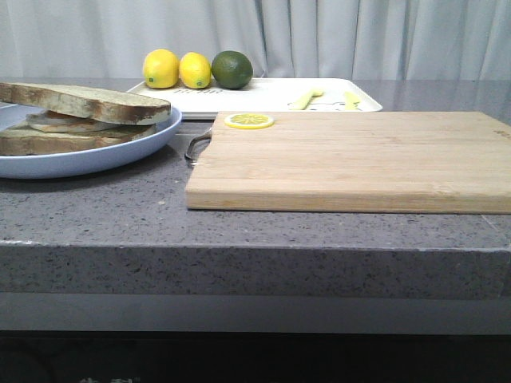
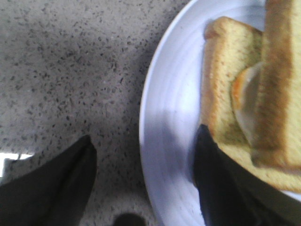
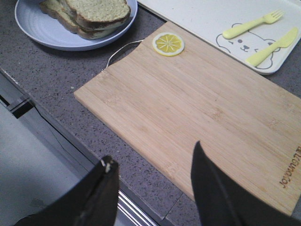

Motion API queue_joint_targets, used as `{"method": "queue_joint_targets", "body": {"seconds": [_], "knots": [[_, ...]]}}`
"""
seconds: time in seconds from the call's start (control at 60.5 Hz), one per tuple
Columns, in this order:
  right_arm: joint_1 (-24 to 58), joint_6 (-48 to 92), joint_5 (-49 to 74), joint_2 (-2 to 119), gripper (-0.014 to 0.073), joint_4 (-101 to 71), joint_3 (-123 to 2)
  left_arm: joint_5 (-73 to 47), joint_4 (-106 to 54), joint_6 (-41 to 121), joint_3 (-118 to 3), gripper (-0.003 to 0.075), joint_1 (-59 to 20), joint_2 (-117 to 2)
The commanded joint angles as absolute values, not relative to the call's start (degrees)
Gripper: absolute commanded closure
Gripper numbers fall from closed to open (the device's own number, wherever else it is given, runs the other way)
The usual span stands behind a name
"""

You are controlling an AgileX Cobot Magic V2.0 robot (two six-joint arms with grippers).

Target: Place bread and move sandwich to tray

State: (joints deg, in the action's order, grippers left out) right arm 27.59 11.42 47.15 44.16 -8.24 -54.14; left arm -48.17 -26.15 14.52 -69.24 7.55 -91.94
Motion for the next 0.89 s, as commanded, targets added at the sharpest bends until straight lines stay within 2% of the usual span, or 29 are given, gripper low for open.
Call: {"method": "queue_joint_targets", "body": {"seconds": [0.0,0.083,0.149,0.248,0.413,0.612,0.876], "knots": [[27.4,11.4,43.7,43.8,0.0214,-8.0,-55.5,-45.2,-28.8,14.8,-71.2,0.0282,7.7,-91.1],[27.4,11.4,43.7,43.8,0.0214,-8.0,-55.5,-44.7,-28.8,14.8,-71.2,0.0321,7.7,-92.1],[27.4,11.4,43.7,43.8,0.0214,-8.0,-55.5,-44.4,-29.0,14.8,-71.2,0.0392,7.7,-92.5],[27.4,11.4,43.7,43.8,0.0214,-8.0,-55.5,-44.2,-29.0,14.8,-71.2,0.0539,7.7,-92.7],[27.4,11.4,43.7,43.8,0.0214,-8.0,-55.5,-44.2,-29.6,14.8,-71.2,0.0740,7.7,-92.6],[27.4,11.4,43.7,43.8,0.0214,-8.0,-55.5,-44.4,-33.0,16.3,-72.3,0.0738,7.3,-90.9],[27.4,11.4,43.7,43.8,0.0214,-8.0,-55.5,-45.0,-38.0,17.2,-81.8,0.0738,2.6,-90.0]]}}
